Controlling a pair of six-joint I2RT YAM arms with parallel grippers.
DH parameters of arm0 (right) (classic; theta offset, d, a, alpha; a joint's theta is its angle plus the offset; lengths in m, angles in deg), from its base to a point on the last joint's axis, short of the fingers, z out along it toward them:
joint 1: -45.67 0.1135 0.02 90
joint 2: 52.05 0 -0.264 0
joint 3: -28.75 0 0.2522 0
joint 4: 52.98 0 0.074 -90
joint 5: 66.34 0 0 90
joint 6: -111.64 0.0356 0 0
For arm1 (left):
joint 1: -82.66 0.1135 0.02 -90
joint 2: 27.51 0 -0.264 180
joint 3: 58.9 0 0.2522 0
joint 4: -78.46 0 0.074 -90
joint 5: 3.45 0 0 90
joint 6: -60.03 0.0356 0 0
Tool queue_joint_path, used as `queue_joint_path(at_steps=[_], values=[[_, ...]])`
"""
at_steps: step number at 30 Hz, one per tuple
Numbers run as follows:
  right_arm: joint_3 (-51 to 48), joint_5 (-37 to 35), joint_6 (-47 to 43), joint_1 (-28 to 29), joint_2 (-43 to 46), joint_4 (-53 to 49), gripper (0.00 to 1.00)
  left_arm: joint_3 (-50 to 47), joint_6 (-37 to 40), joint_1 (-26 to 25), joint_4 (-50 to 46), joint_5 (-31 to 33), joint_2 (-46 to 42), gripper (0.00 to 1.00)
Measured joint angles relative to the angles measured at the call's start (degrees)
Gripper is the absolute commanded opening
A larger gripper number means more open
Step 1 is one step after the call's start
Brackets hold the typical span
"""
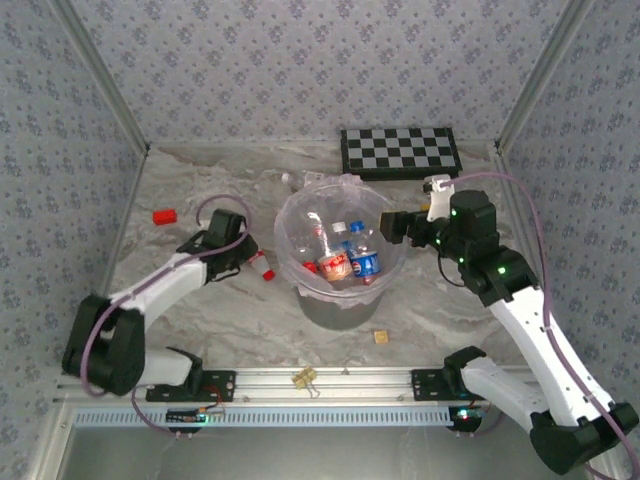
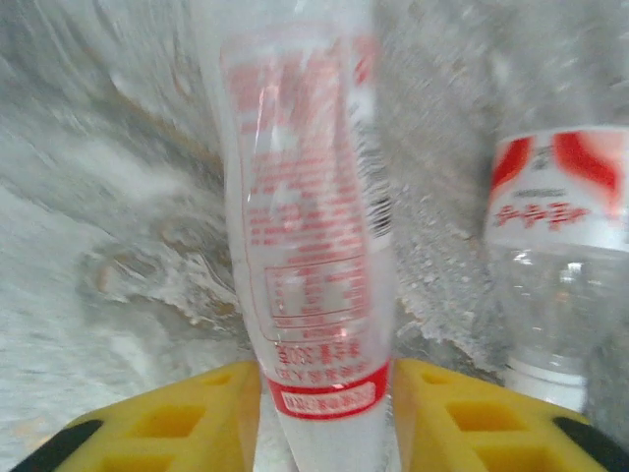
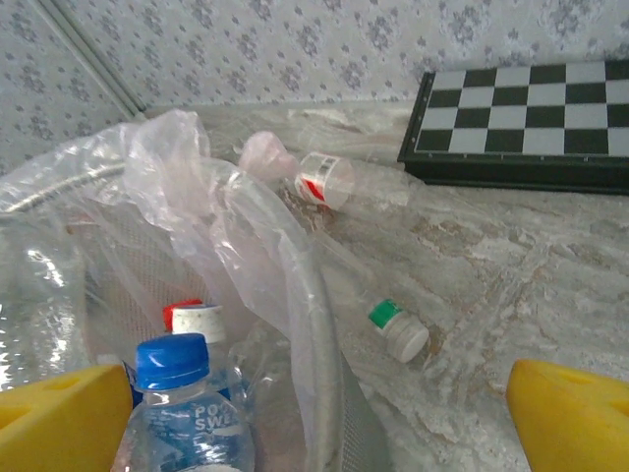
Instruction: Put the plastic bottles in the bin
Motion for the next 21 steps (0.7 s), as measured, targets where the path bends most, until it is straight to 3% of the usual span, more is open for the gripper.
queue_joint_path(at_steps=[6,8,10,14,19,21], values=[[7.1,3.1,0.5,-0.2,-8.0,-2.8,1.00,5.5,7.5,0.0,-7.4,5.6,-12.7,0.37],[10.7,4.7,0.5,-0.2,-10.2,-2.8,1.00,6.5,9.0,0.0,-8.6,6.6,-15.9,0.46],[13.4,5.9,0.5,-0.2,-11.3,-2.7,1.00,6.5,9.3,0.0,-9.6,7.0,-17.5,0.62],[14.6,6.6,0.9,-0.2,-11.6,-1.9,1.00,4.1,5.6,0.0,-8.6,3.6,-15.0,0.84],[13.6,6.5,1.2,-0.2,-11.0,-2.7,1.00,-2.3,1.4,-1.1,-5.9,-0.5,-6.6,0.99],[12.7,6.0,1.2,-0.2,-10.1,-3.7,1.00,-3.3,0.1,-1.6,-4.3,-1.9,-3.9,1.00]])
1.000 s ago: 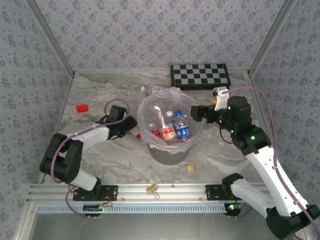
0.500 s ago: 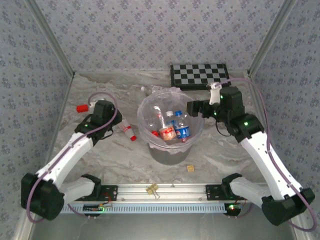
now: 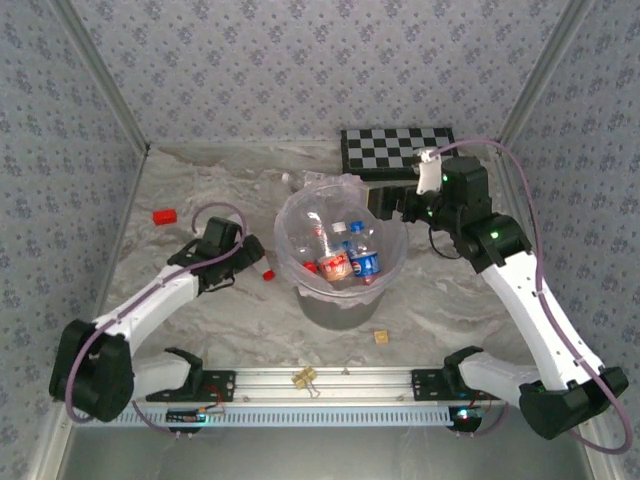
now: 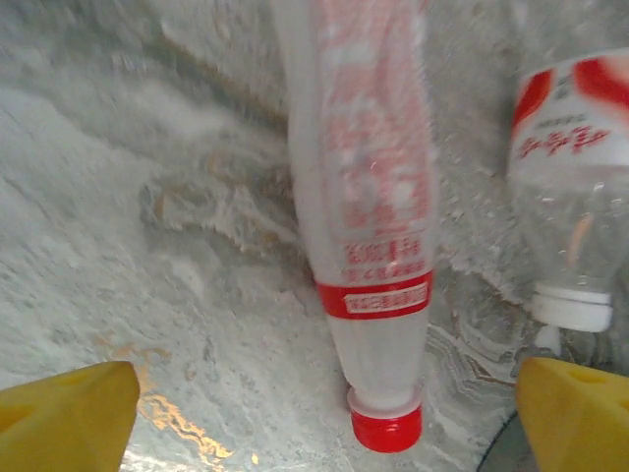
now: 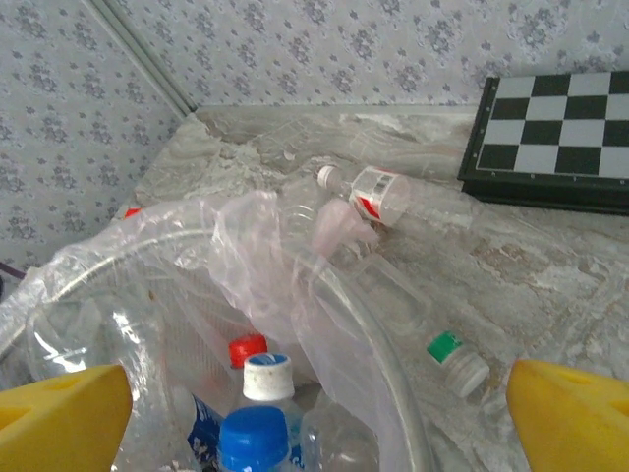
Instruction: Put the plastic bottles in the bin
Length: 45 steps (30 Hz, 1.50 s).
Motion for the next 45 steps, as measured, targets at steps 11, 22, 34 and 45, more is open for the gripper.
queue_joint_path(at_steps=[11,22,34,45], values=[[-2.5,-2.6,1.5,-0.4,3.1,-2.4,1.00,-0.2,-3.6,-0.7,12.5,-4.4,13.1,0.88],[-2.9,-3.0,1.9,-0.4,1.5,-2.3,1.00,0.7,-2.8,-0.7,12.7,-1.2,16.8,0.50],[2.2,-2.4,1.9,-0.3,-1.6,-1.9,1.00,5.2,5.7,-0.7,3.6,0.9,6.9,0.26],[26.0,6.6,0.3,11.6,-16.7,4.5,0.97,4.1,22.4,-1.8,4.9,-3.7,-24.6,0.04]])
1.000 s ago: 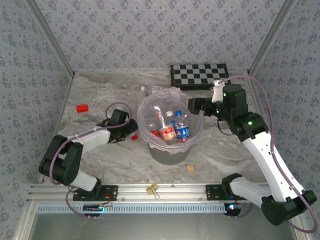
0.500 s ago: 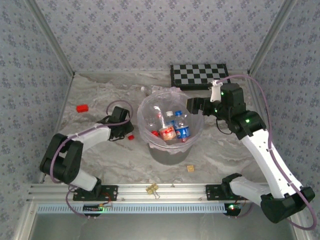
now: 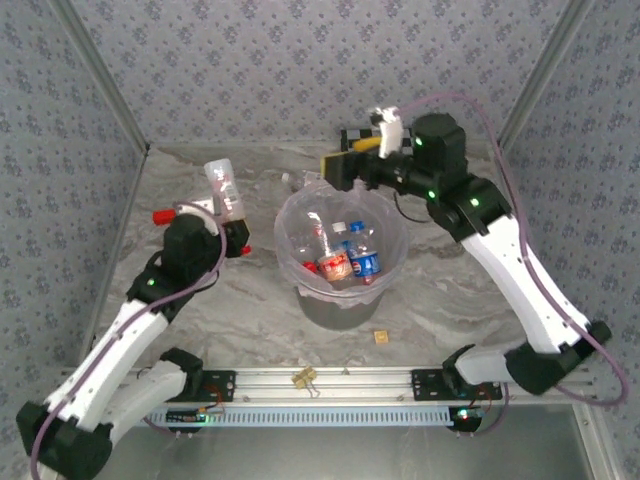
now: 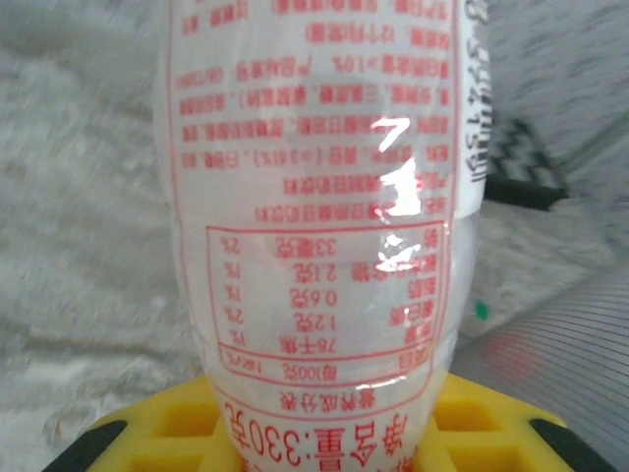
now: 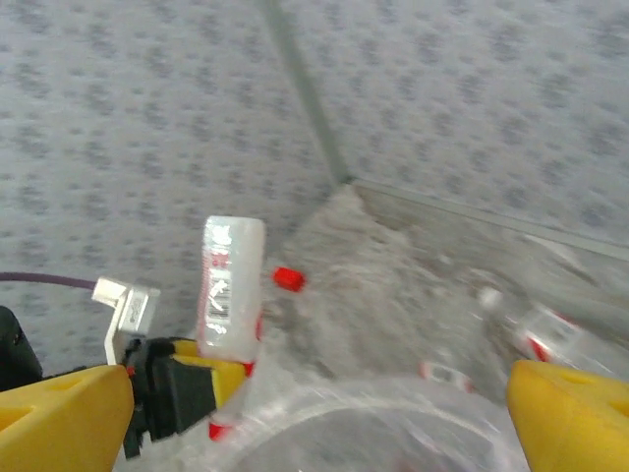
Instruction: Put the plastic bottles in the bin
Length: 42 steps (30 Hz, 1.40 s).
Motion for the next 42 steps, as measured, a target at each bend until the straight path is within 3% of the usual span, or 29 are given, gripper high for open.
queue_joint_path(at_steps=[7,10,16,19,24,26,28,30,33,35,42], values=[[23.0,8.5,1.2,4.9,-19.1,-3.8,0.94,-0.2,8.9,-4.1,1.8,-4.7,-8.9,0.01],[30.1,10.3,1.7,7.3,-25.6,-7.2,0.99,-0.2,10.4,-6.1,1.8,-5.7,-8.5,0.00],[38.5,10.8,1.5,11.7,-33.1,-13.7,1.00,-0.2,11.8,-7.3,1.7,-6.5,-6.5,0.00],[38.8,10.3,0.9,13.3,-33.8,-16.0,0.90,-0.2,12.0,-7.8,1.6,-6.6,-5.8,0.00],[38.8,8.5,-0.2,13.1,-33.9,-17.7,0.61,-0.2,12.6,-8.0,1.7,-6.5,-5.7,0.00],[38.5,7.7,-0.5,12.9,-33.8,-17.7,0.57,-0.2,12.8,-8.0,1.8,-6.6,-5.6,0.01],[38.3,7.6,-0.6,12.8,-33.8,-17.7,0.57,-0.2,12.8,-8.0,1.8,-6.5,-5.5,0.21],[38.3,7.5,-0.6,12.7,-33.8,-17.7,0.56,-0.2,12.7,-8.0,1.8,-6.5,-5.5,0.56],[38.4,7.4,-0.7,12.0,-33.2,-17.7,0.53,0.1,11.6,-8.0,1.4,-6.3,-5.5,0.81],[38.4,7.3,-0.9,10.8,-32.0,-17.6,0.52,0.8,10.3,-8.0,1.0,-6.2,-5.6,0.87],[31.8,7.3,-1.1,2.4,-17.1,-12.7,0.47,3.8,5.7,-8.0,1.9,-7.2,-5.8,0.88]])
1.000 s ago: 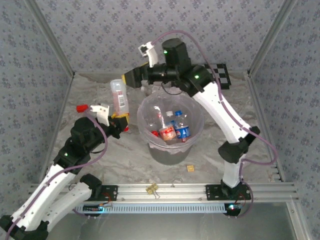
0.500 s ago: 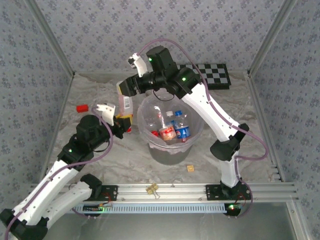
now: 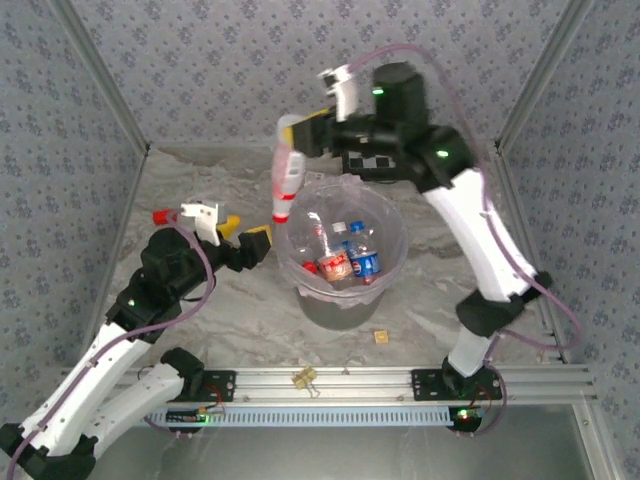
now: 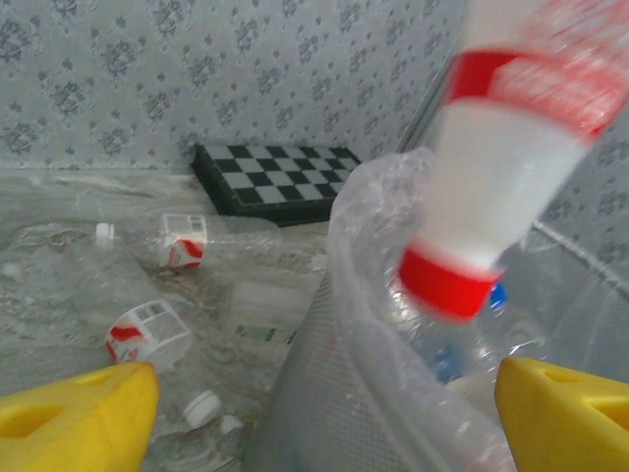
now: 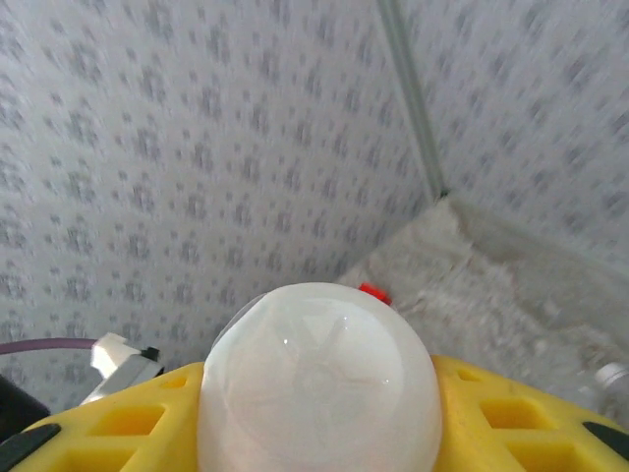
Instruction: Put the plastic bottles in the bin
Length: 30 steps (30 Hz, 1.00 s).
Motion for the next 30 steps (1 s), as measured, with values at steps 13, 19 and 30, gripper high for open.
queue_joint_path(at_steps=[13,19,30], values=[[-20.4,0.0,-3.7,-1.6,19.3,5.3,0.39,4.2,-8.3,0.0,4.3,-5.0,14.3,0.61],[-30.1,-0.2,-6.1,0.6,19.0,2.9,0.38,4.1,-10.8,0.0,4.7,-4.0,15.5,0.55],[-49.7,0.2,-6.0,3.1,26.9,7.1,0.38,2.5,-13.6,0.0,7.6,-3.6,17.9,0.49]])
